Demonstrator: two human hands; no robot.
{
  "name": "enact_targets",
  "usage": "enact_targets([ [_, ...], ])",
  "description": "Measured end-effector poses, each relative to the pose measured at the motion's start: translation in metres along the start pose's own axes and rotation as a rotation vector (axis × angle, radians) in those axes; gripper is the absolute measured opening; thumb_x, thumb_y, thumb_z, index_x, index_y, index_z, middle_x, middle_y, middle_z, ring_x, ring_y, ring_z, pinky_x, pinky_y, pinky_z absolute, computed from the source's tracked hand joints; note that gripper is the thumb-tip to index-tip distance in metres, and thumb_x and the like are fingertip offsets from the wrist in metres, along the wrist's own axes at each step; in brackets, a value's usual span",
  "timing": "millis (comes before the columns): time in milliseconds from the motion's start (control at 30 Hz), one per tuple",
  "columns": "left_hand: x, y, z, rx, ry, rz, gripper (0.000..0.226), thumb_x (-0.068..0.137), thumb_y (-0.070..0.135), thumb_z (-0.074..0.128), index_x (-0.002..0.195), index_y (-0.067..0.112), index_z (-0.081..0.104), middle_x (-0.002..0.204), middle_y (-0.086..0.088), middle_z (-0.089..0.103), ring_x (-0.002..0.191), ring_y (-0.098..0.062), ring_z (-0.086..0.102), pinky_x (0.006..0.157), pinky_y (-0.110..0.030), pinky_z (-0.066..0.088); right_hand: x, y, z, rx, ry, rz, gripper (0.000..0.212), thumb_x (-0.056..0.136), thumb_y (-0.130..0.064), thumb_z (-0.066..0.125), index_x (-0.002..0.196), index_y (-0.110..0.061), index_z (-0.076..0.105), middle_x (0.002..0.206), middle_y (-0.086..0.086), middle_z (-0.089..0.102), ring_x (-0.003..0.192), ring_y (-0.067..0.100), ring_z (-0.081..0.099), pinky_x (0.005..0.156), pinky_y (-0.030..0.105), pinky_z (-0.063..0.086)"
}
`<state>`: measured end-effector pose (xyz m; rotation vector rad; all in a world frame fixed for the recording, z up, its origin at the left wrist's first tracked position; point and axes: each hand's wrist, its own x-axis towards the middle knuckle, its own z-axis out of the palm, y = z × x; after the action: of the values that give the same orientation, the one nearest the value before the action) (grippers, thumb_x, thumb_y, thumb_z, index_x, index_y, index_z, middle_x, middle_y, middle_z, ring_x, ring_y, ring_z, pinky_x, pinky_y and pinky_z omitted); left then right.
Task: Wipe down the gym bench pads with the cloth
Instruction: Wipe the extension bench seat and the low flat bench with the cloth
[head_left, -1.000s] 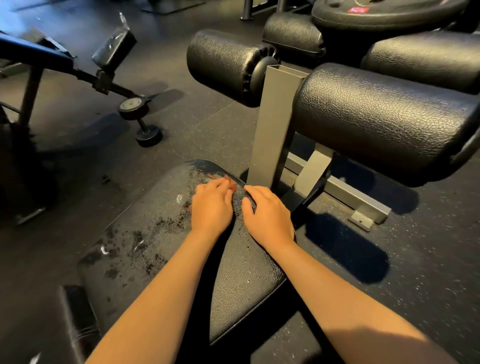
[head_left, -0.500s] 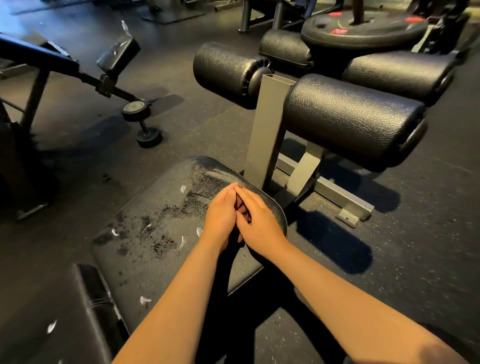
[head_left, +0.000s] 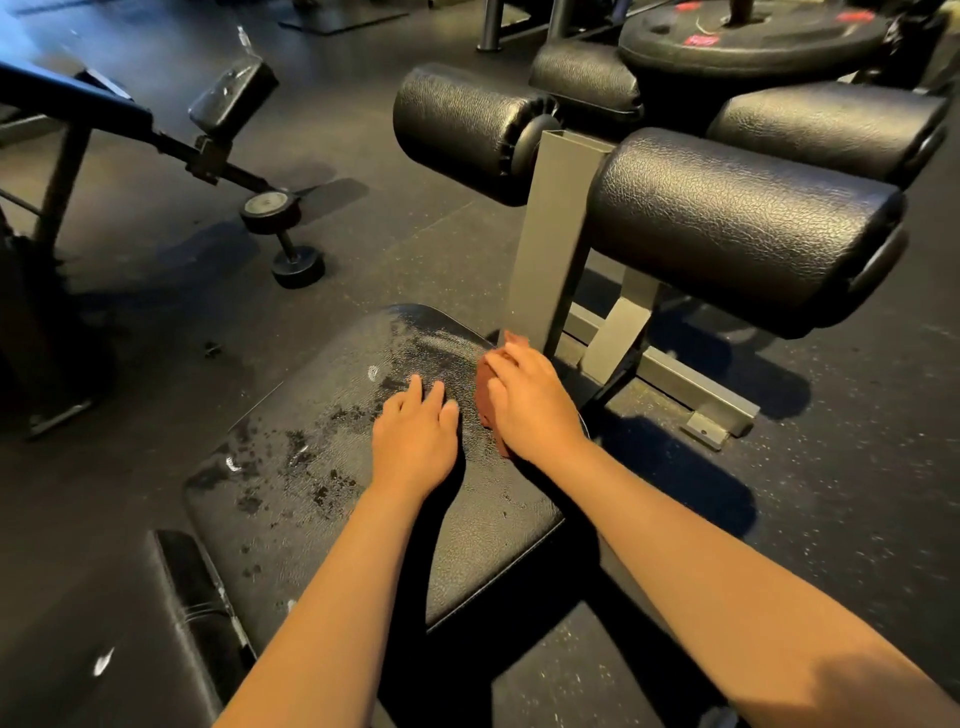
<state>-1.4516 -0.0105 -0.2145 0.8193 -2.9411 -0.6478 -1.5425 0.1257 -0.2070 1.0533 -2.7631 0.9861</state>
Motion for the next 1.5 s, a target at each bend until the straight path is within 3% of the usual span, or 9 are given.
enact_targets([
  [133, 0.002, -0.002, -0.003, -0.172, 0.113, -0.007, 0.038, 0.107, 0.033, 0.032, 0.131, 0.016, 0.056, 0.126, -0.008, 0.062, 0.121, -0.035, 0.047, 0.097, -0.047, 0.041, 0.005, -0.007, 0.018, -0.062, -0.024, -0.035, 0.041, 0.104, -0.024, 0.039, 0.138, -0.008, 0.055, 0.151, 0.017, 0.043, 0.146, 0.036, 0.026, 0.121, 0.046, 0.017],
  [267, 0.013, -0.011, 0.001, -0.311, 0.208, -0.024, 0.031, 0.097, 0.032, 0.027, 0.078, 0.021, 0.049, 0.068, 0.004, 0.056, 0.082, -0.036, 0.054, 0.076, -0.047, 0.044, 0.008, -0.028, 0.034, -0.02, -0.059, -0.28, 0.031, 0.096, -0.009, 0.051, 0.124, -0.005, 0.066, 0.133, 0.012, 0.06, 0.135, 0.03, 0.039, 0.119, 0.024, 0.01],
  [533, 0.015, -0.02, -0.001, -0.389, 0.181, -0.018, 0.038, 0.105, 0.031, 0.036, 0.123, 0.014, 0.065, 0.111, -0.011, 0.071, 0.114, -0.03, 0.057, 0.089, -0.037, 0.044, 0.05, 0.003, 0.027, -0.065, -0.052, -0.024, 0.039, 0.097, -0.023, 0.05, 0.133, -0.009, 0.057, 0.141, 0.009, 0.048, 0.136, 0.031, 0.037, 0.116, 0.043, 0.029],
  [667, 0.017, -0.019, 0.0, -0.431, 0.188, 0.004, 0.038, 0.098, 0.036, 0.029, 0.095, 0.023, 0.065, 0.091, -0.007, 0.069, 0.098, -0.036, 0.06, 0.076, -0.043, 0.045, 0.026, -0.02, 0.039, -0.019, -0.085, -0.144, 0.041, 0.099, -0.033, 0.046, 0.128, -0.01, 0.061, 0.139, 0.009, 0.051, 0.142, 0.03, 0.033, 0.119, 0.045, 0.028],
  [933, 0.009, -0.015, 0.005, -0.275, 0.186, 0.001, 0.052, 0.099, 0.045, 0.029, 0.133, 0.023, 0.063, 0.142, -0.002, 0.059, 0.128, -0.029, 0.05, 0.107, -0.052, 0.041, 0.043, 0.003, 0.025, -0.099, -0.054, -0.127, 0.035, 0.097, -0.014, 0.051, 0.131, -0.01, 0.058, 0.139, 0.009, 0.051, 0.135, 0.03, 0.04, 0.115, 0.039, 0.032],
  [1100, 0.015, -0.021, 0.002, -0.45, 0.209, -0.019, 0.052, 0.098, 0.042, 0.026, 0.117, 0.013, 0.064, 0.113, -0.012, 0.069, 0.108, -0.039, 0.058, 0.097, -0.052, 0.046, 0.028, -0.017, 0.034, -0.058, -0.06, -0.189, 0.031, 0.097, -0.016, 0.049, 0.124, -0.008, 0.061, 0.133, 0.009, 0.055, 0.133, 0.029, 0.038, 0.121, 0.038, 0.024],
  [1167, 0.017, -0.019, 0.0, -0.47, 0.222, -0.054, 0.046, 0.103, 0.037, 0.031, 0.126, 0.018, 0.066, 0.128, -0.003, 0.067, 0.122, -0.033, 0.055, 0.105, -0.049, 0.042, 0.006, -0.022, 0.038, -0.014, -0.109, -0.304, 0.034, 0.099, -0.015, 0.049, 0.13, -0.008, 0.061, 0.137, 0.009, 0.055, 0.137, 0.029, 0.038, 0.122, 0.036, 0.02],
  [1233, 0.017, -0.017, 0.0, -0.464, 0.232, -0.023, 0.035, 0.102, 0.037, 0.031, 0.102, 0.031, 0.065, 0.104, 0.009, 0.069, 0.11, -0.032, 0.058, 0.092, -0.045, 0.046, 0.008, -0.013, 0.038, -0.036, -0.142, -0.355, 0.037, 0.101, -0.018, 0.049, 0.136, -0.011, 0.058, 0.143, 0.008, 0.052, 0.141, 0.029, 0.037, 0.122, 0.041, 0.023],
  [1500, 0.024, -0.027, 0.002, -0.451, 0.267, 0.042, 0.031, 0.097, 0.038, 0.03, 0.082, 0.027, 0.055, 0.07, 0.015, 0.049, 0.082, -0.032, 0.053, 0.07, -0.042, 0.042, 0.054, -0.011, 0.042, -0.101, -0.024, -0.111, 0.032, 0.101, -0.024, 0.046, 0.126, -0.01, 0.058, 0.136, 0.008, 0.052, 0.136, 0.029, 0.035, 0.116, 0.042, 0.028],
])
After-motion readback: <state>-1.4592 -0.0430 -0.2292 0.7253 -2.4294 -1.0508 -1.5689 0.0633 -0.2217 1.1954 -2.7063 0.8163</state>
